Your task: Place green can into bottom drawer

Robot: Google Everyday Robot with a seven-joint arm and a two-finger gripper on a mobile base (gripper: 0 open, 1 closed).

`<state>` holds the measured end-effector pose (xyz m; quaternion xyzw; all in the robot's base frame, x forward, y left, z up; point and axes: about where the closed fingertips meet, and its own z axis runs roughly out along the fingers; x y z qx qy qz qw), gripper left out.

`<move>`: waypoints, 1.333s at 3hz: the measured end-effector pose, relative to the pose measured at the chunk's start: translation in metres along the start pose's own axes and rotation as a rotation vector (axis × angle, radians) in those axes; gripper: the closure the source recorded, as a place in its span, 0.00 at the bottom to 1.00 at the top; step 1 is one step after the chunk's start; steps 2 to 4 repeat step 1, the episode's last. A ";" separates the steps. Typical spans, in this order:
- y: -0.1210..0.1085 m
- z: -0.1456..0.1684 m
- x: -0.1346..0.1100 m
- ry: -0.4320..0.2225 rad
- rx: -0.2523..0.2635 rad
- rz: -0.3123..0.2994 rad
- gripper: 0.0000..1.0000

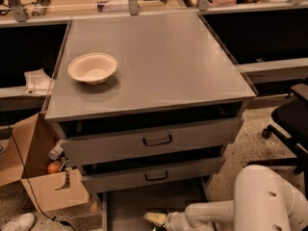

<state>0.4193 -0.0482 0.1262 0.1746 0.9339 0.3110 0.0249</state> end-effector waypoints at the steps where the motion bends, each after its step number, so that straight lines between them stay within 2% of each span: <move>1: 0.000 0.000 0.000 0.000 0.000 0.000 0.00; 4: 0.000 0.000 0.000 0.000 0.000 0.000 0.00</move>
Offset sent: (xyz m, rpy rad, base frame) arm 0.0000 0.0000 0.0000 0.0000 0.0000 0.0000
